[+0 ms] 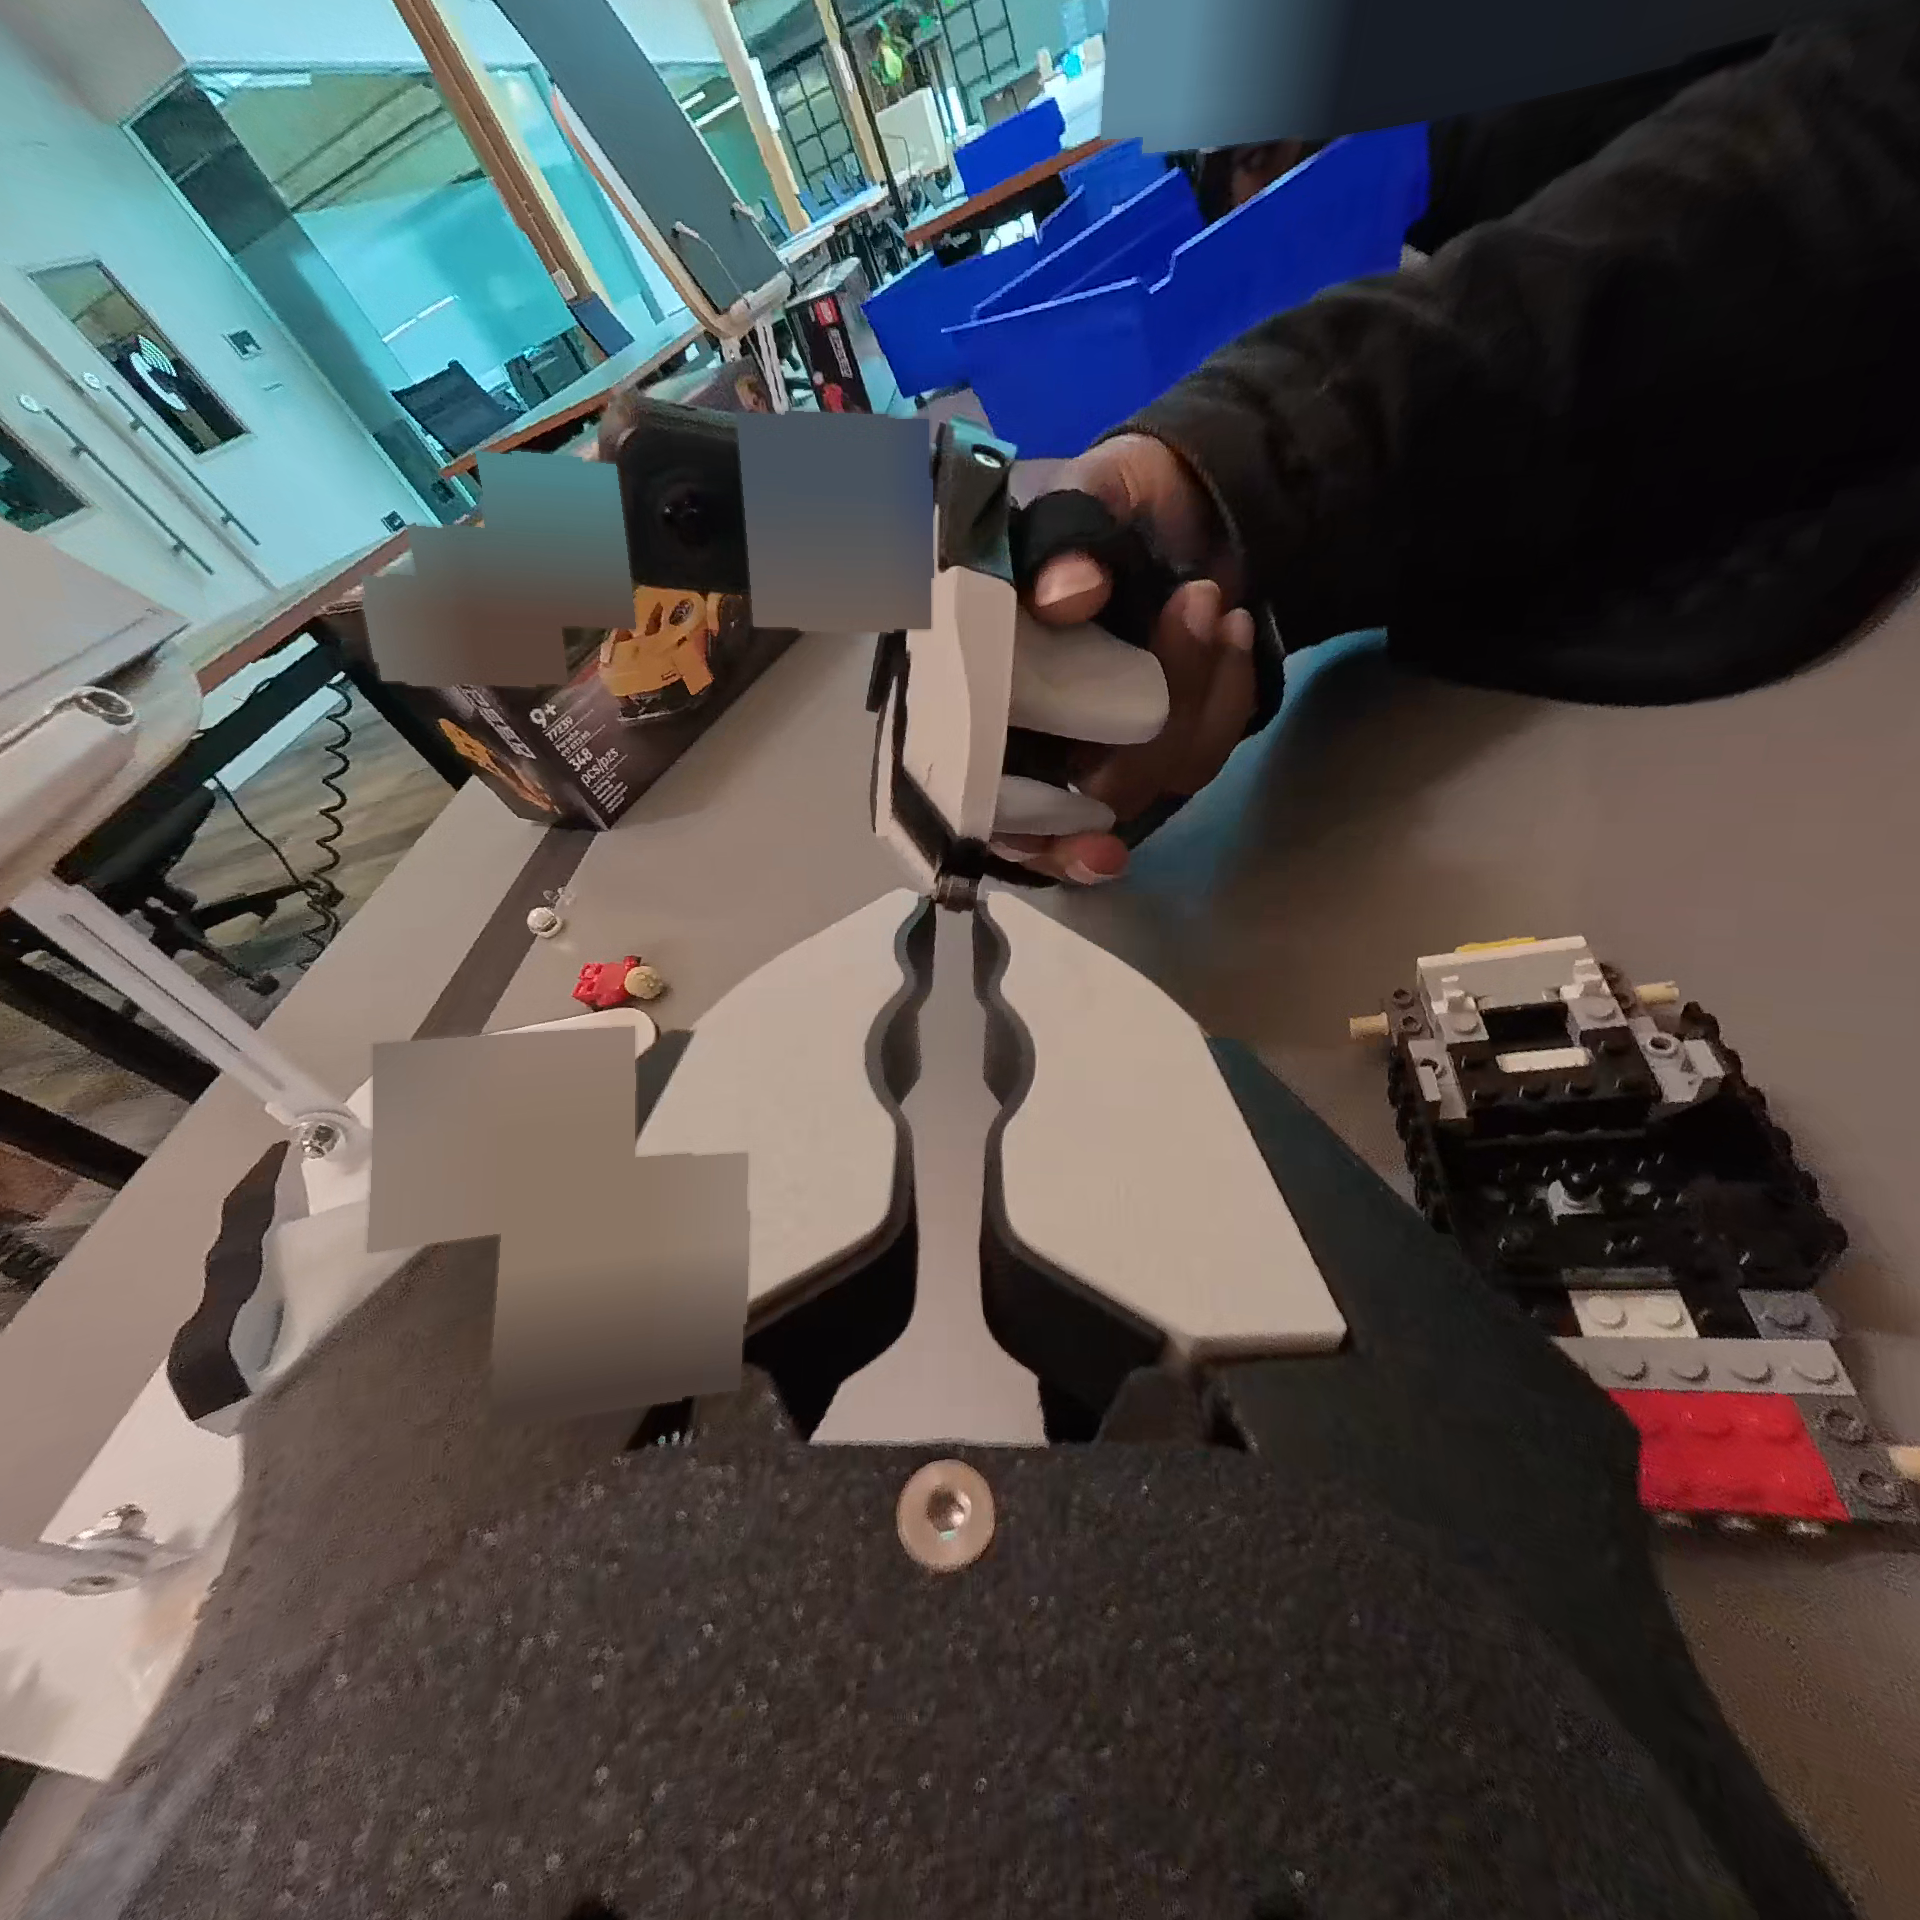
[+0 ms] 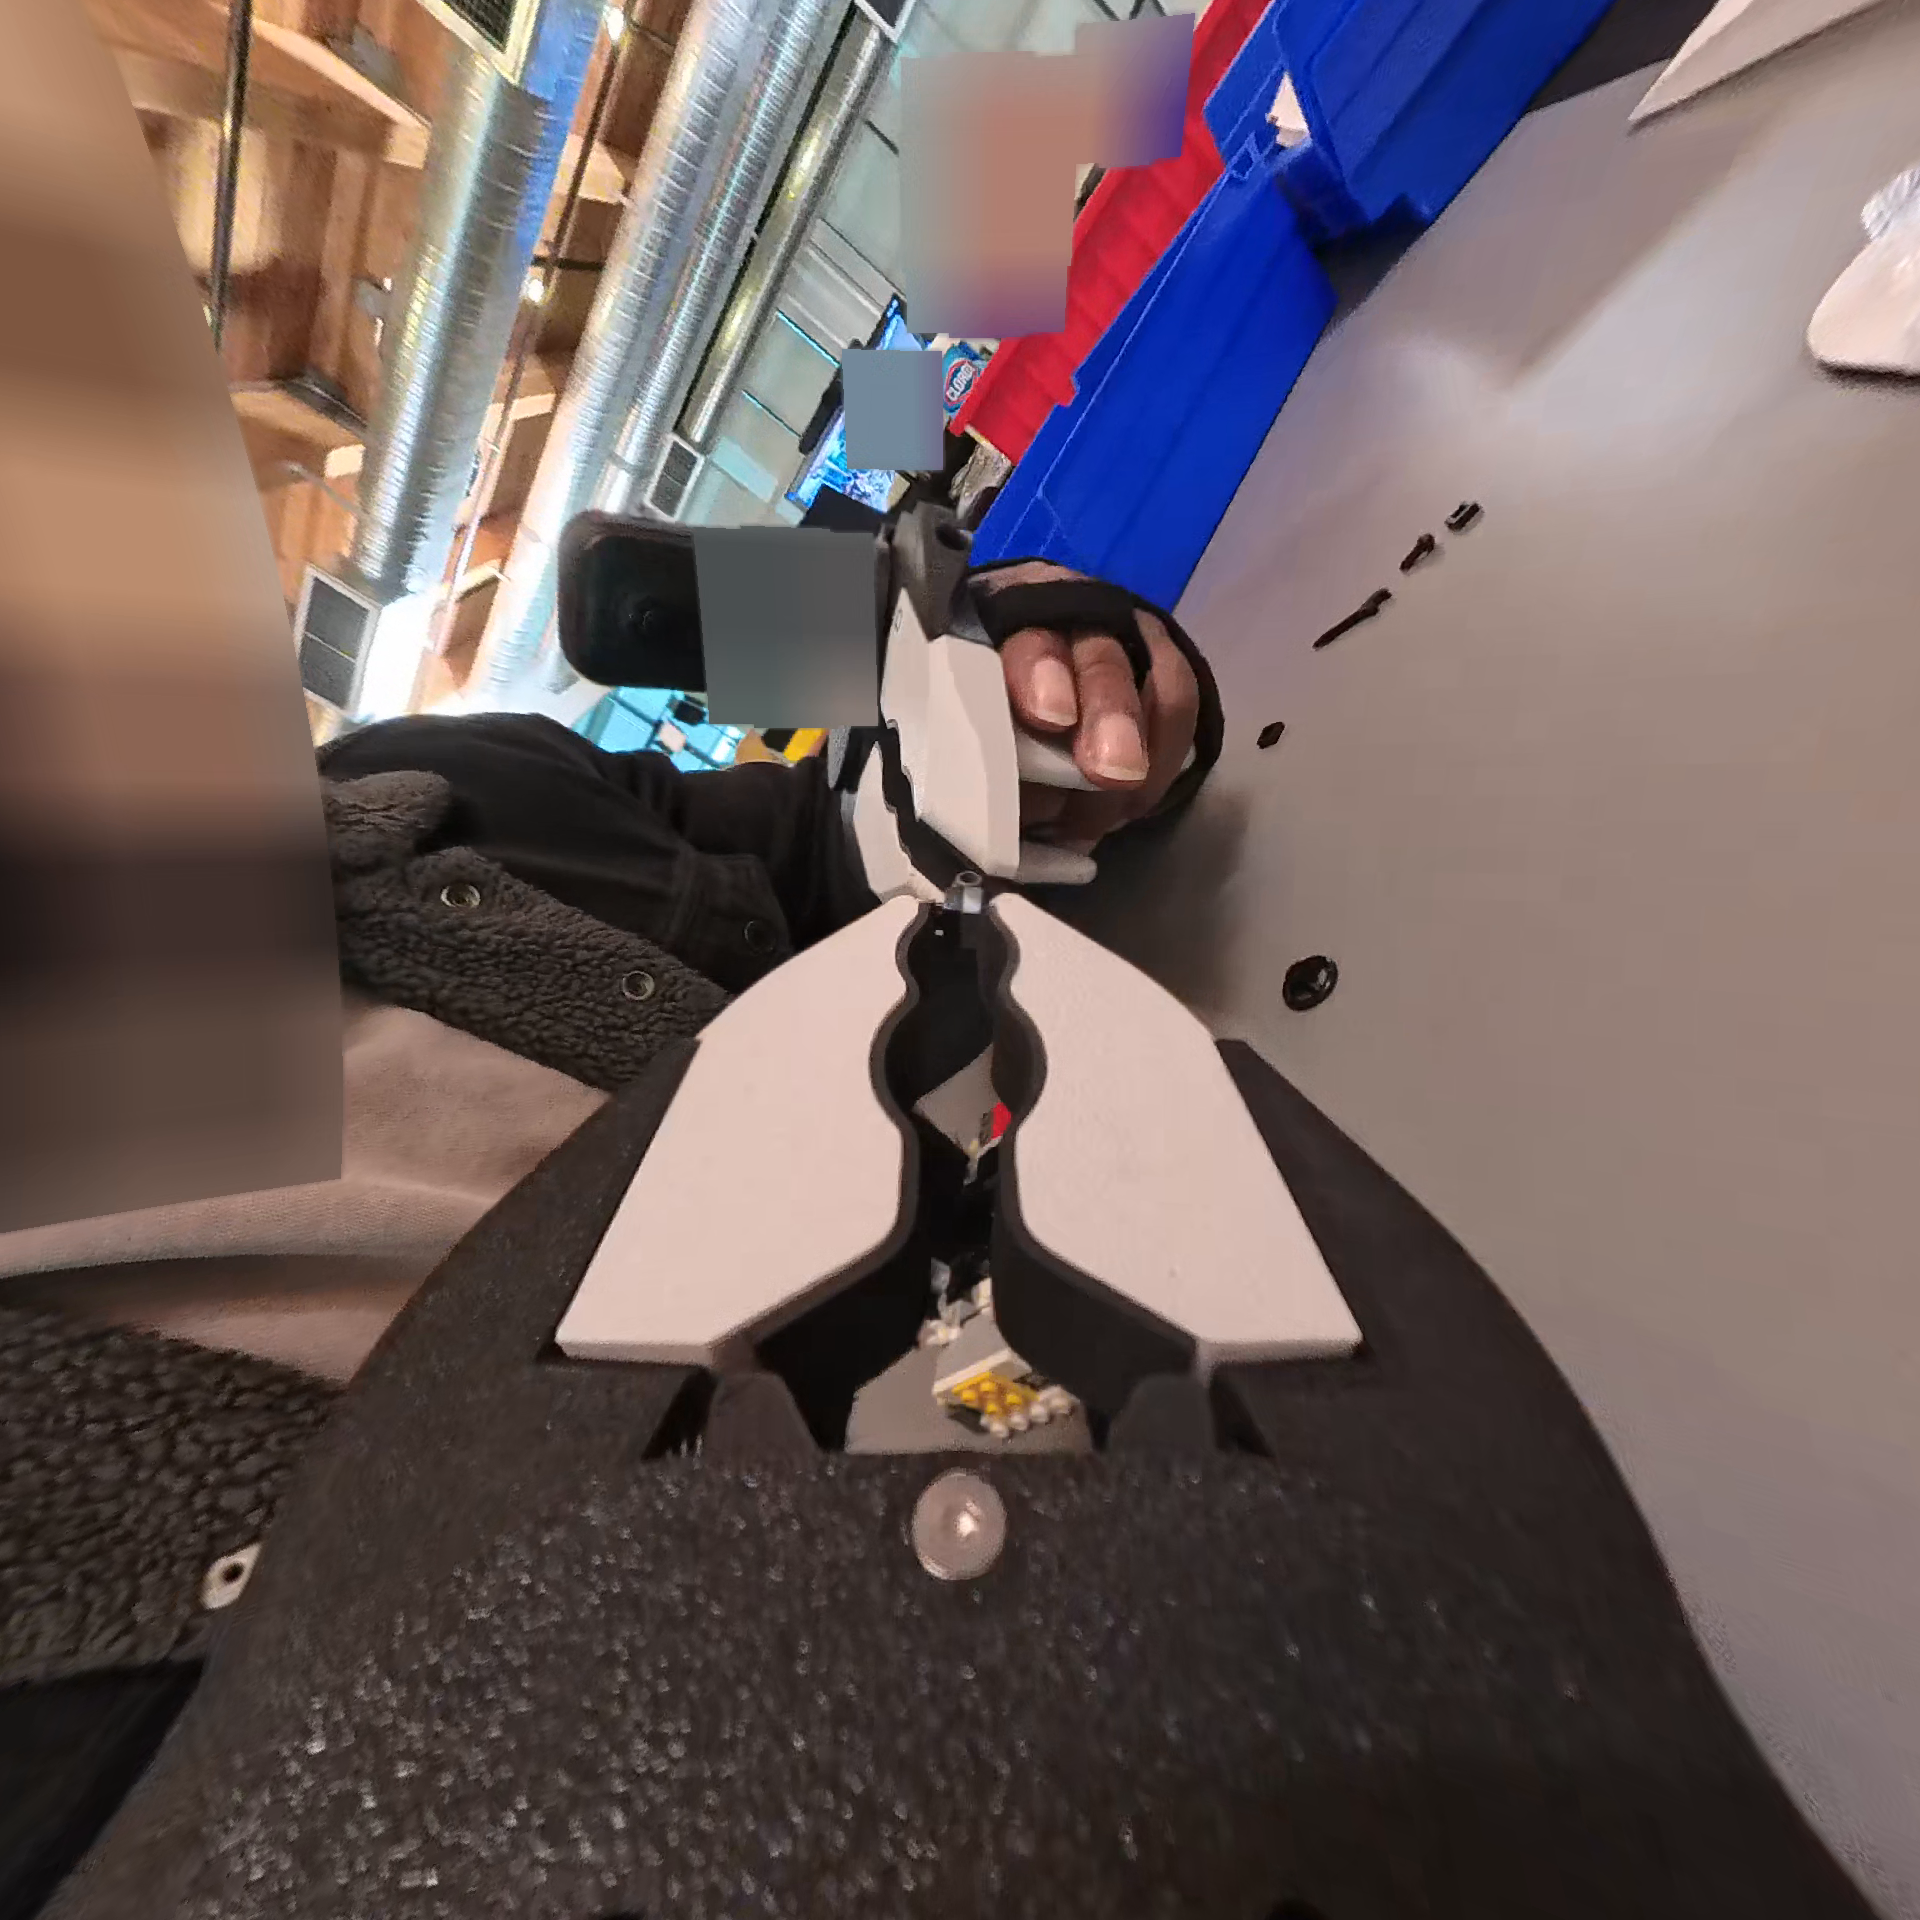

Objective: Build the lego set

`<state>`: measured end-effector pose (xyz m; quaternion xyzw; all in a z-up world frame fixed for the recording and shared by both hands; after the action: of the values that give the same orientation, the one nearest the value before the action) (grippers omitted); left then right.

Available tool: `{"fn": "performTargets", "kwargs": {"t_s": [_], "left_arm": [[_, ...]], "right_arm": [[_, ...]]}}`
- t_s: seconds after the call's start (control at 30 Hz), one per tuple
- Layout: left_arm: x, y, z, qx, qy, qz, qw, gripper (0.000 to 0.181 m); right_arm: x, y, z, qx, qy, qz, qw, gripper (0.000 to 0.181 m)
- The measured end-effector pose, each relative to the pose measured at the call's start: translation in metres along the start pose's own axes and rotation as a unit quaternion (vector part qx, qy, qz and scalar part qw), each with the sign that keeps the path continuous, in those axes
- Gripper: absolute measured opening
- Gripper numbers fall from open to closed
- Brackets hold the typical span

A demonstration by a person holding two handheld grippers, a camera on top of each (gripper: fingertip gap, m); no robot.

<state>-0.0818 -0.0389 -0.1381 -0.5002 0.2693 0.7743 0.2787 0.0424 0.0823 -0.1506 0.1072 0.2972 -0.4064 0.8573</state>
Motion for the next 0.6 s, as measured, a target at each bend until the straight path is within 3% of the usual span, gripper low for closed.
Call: {"fn": "performTargets", "kwargs": {"t_s": [0.17,0.4,0.5,0.6], "left_arm": [[0.003,-0.001,0.002,0.006,0.016,0.021,1.0,0.006],[0.009,0.003,0.018,0.012,0.163,0.006,0.987,0.004],[0.015,0.001,0.023,0.041,0.261,0.002,0.964,0.004],[0.02,-0.001,0.025,0.074,0.349,-0.002,0.934,0.004]], "right_arm": [[0.002,0.0,-0.006,-0.001,-0.031,-0.006,1.0,0.008],[-0.003,0.007,-0.009,-0.001,-0.023,-0.034,0.999,0.017],[-0.007,0.008,-0.004,0.039,0.059,-0.036,0.997,0.017],[-0.008,0.006,0.004,0.113,0.187,-0.009,0.976,0.017]]}}
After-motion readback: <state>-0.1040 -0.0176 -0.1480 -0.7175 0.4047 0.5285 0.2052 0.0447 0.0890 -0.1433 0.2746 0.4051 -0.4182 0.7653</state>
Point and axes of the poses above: each gripper's, where its closed fingertips meet, y back along the fingers, x out of its underside, z = x × y across the jaws, the point moved 9 cm from there along y, back along the fingers, and after that the axes turned 4 degrees about -z, right-handed, at the moved point
